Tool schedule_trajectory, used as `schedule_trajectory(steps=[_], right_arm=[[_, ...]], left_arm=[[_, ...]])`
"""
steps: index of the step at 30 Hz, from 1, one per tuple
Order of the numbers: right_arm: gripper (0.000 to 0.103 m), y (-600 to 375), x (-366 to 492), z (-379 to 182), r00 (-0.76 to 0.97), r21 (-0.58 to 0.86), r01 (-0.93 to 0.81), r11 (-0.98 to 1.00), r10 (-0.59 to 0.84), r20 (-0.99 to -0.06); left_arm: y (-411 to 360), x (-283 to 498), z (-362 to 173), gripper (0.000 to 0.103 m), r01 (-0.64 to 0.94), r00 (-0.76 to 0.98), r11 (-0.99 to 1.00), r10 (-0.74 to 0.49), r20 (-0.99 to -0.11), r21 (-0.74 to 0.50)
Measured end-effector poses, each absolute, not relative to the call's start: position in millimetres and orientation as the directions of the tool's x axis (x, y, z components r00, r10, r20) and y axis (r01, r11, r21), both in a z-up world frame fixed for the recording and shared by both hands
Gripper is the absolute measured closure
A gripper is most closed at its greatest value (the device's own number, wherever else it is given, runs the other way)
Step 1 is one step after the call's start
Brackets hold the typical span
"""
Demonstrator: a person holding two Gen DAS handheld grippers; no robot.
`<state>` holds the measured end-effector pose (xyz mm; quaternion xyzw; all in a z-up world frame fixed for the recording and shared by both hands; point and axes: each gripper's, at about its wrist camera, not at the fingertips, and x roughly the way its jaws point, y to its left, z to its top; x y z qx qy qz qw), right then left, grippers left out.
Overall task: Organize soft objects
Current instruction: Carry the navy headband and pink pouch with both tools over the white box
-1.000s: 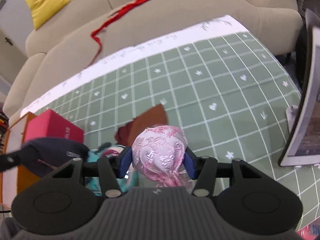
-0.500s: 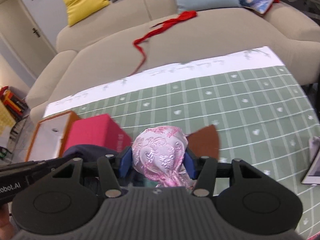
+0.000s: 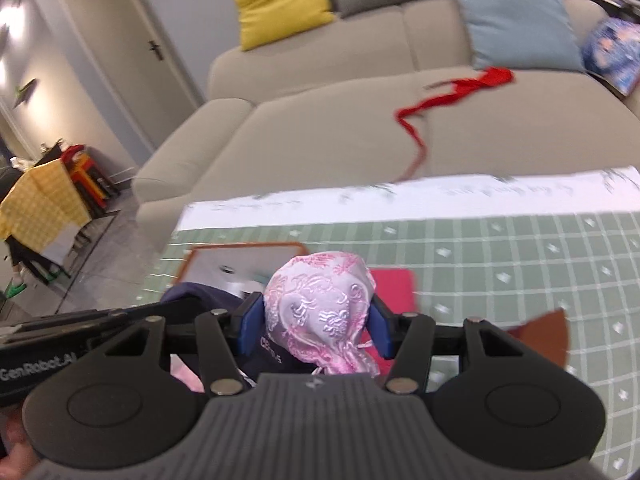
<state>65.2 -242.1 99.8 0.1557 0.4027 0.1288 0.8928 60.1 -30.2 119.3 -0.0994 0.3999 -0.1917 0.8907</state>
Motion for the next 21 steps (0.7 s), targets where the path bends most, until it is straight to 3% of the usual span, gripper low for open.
schedule_trajectory(steps=[10,15,21], right_arm=[[0.049,-158,87,114,0.587,0.429,-0.224,0.875,0.472,-0.658],[0.049,-128,97,100,0.557,0.442,-0.236,0.865,0.493,-0.668],[0.049,-100,111,91,0.621,0.441,-0.196,0.876,0.459,-0.636]], left_arm=[[48,66,101,0.100,0.132,0.669,0.940,-0.319,-0.672,-0.315],[76,68,79,0.100,0.021,0.719,0.963,-0.202,-0.665,-0.270],[100,94,45,0.100,-0.003,0.716,0.943,-0.231,-0.659,-0.333]])
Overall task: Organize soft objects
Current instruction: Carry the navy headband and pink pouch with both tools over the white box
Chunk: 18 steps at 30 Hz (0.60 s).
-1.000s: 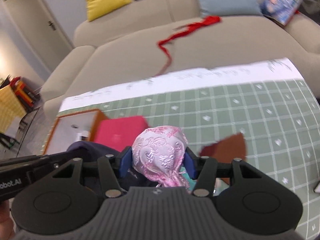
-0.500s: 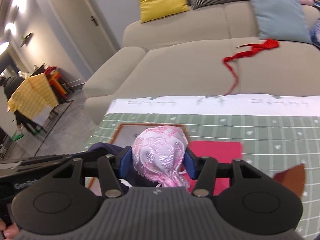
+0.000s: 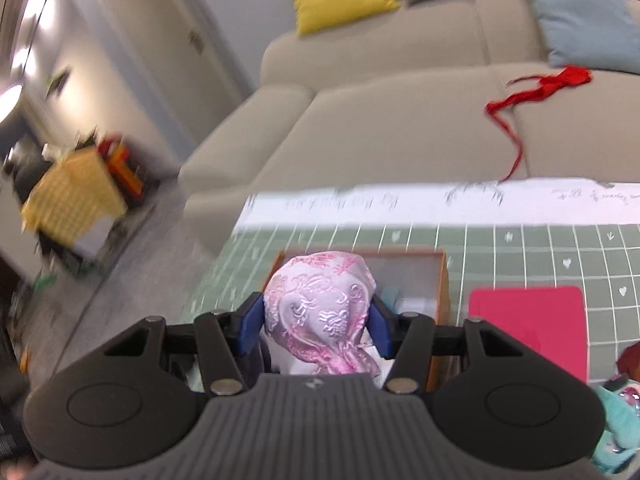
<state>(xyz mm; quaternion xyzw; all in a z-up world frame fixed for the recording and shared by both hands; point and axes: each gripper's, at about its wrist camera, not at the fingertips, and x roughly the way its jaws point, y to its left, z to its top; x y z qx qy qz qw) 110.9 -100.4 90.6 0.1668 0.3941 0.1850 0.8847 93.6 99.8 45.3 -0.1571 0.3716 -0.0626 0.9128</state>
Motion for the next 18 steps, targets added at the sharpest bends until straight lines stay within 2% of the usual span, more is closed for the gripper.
schedule_trajectory(steps=[4,7,10,11,14,18], right_arm=[[0.049,-93,121,85,0.675,0.497,-0.160,0.853,0.462,-0.576],[0.049,-87,124,86,0.711,0.525,-0.166,0.835,0.471,-0.523],[0.048,-83,126,87,0.740,0.562,-0.199,0.803,0.499,-0.451],[0.048,-77,131,86,0.715,0.534,-0.220,0.816,0.507,-0.481],[0.048,-58,152,58,0.662,0.388,-0.134,0.912,0.374,-0.649],[0.048,-46,170,1,0.490,0.340,-0.113,0.933,0.350,-0.798]], left_arm=[[113,99,19,0.100,-0.055,0.729,0.933,-0.206,-0.653,-0.356],[117,108,-4,0.100,-0.119,0.692,0.952,-0.124,-0.711,-0.282],[122,113,-19,0.100,-0.133,0.671,0.958,-0.102,-0.735,-0.253],[124,114,-22,0.100,-0.136,0.665,0.958,-0.102,-0.740,-0.254],[127,117,-30,0.100,-0.164,0.651,0.957,-0.075,-0.755,-0.237],[128,117,-41,0.100,-0.190,0.634,0.957,-0.049,-0.772,-0.217]])
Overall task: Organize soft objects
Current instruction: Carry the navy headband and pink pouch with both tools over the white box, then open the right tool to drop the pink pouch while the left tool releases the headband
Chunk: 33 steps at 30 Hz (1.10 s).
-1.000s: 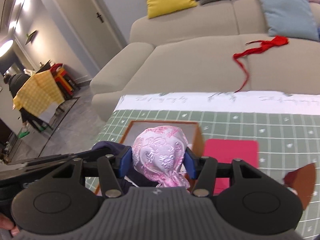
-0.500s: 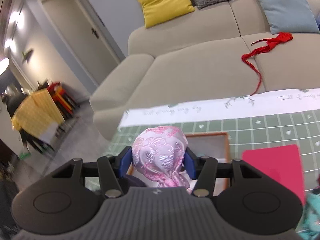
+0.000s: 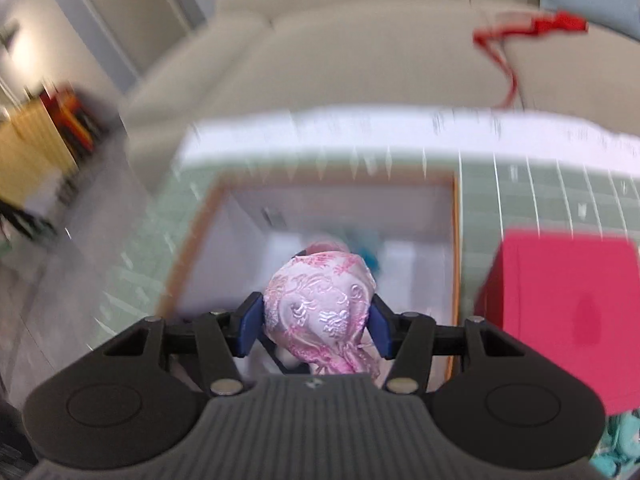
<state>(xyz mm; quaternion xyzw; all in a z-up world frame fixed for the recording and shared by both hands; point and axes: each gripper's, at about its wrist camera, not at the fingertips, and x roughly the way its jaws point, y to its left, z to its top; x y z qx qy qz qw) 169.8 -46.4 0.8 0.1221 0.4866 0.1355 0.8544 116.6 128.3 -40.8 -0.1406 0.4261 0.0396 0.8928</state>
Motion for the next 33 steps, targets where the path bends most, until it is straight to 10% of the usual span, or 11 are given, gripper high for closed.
schedule_trajectory(steps=[7,17,25,33], right_arm=[[0.048,-26,173,-37,0.482,0.116,-0.179,0.977,0.189,-0.855],[0.047,-30,169,-32,0.471,0.146,-0.176,0.973,0.214,-0.856],[0.047,-25,165,-31,0.469,0.146,-0.202,0.968,0.226,-0.854],[0.045,-27,166,-32,0.463,0.150,-0.195,0.969,0.226,-0.857]], left_arm=[[110,114,-47,0.100,-0.106,0.681,0.986,-0.020,-0.732,-0.125],[120,112,-44,0.097,-0.101,0.680,0.971,-0.092,-0.727,-0.218],[124,108,-33,0.035,-0.089,0.677,0.954,-0.153,-0.720,-0.286],[110,93,-12,0.026,-0.037,0.734,0.983,-0.094,-0.672,-0.179]])
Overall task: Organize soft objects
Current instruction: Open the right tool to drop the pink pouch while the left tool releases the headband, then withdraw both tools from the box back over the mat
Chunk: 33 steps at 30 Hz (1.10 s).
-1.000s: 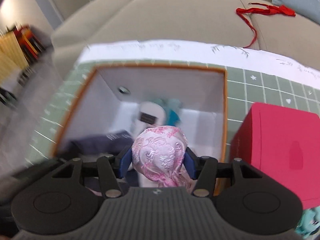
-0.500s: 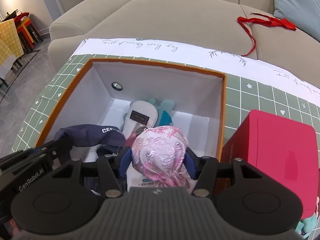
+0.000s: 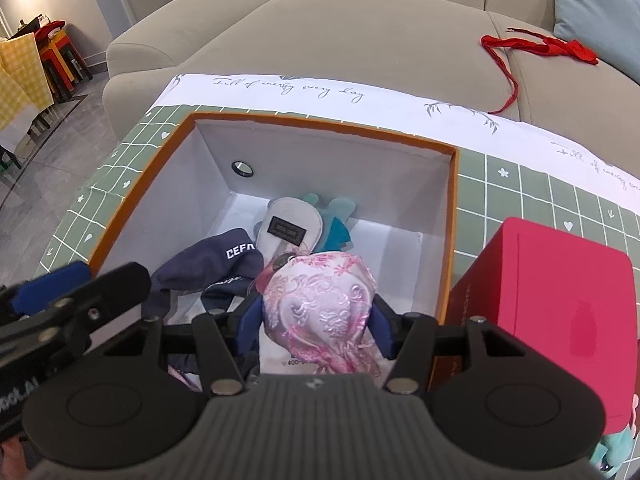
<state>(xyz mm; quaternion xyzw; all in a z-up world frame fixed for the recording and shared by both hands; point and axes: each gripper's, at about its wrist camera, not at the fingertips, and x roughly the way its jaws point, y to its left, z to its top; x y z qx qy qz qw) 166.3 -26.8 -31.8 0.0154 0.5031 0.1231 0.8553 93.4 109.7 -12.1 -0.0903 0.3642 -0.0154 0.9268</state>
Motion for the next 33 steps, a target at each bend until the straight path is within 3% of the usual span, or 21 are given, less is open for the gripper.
schedule_trajectory(steps=[3,6,10,24,33], right_arm=[[0.044,-27,167,-32,0.460,0.168,-0.193,0.967,0.241,-0.855],[0.040,-22,167,-31,0.461,0.143,-0.204,0.968,0.224,-0.859],[0.022,-21,165,-28,0.465,0.152,-0.207,0.967,0.234,-0.854],[0.012,-19,161,-5,0.501,0.189,-0.208,0.960,0.270,-0.822],[0.006,-22,153,16,0.531,0.220,-0.234,0.947,0.314,-0.787]], left_arm=[[111,90,-8,0.026,-0.052,0.750,0.984,-0.072,-0.657,-0.168],[120,91,-5,0.027,-0.054,0.746,0.971,-0.117,-0.656,-0.234],[131,92,-7,0.029,-0.076,0.738,0.955,-0.138,-0.661,-0.285],[144,84,-2,0.032,-0.095,0.739,0.930,-0.173,-0.651,-0.355],[149,80,14,0.029,-0.139,0.682,0.903,-0.211,-0.701,-0.407]])
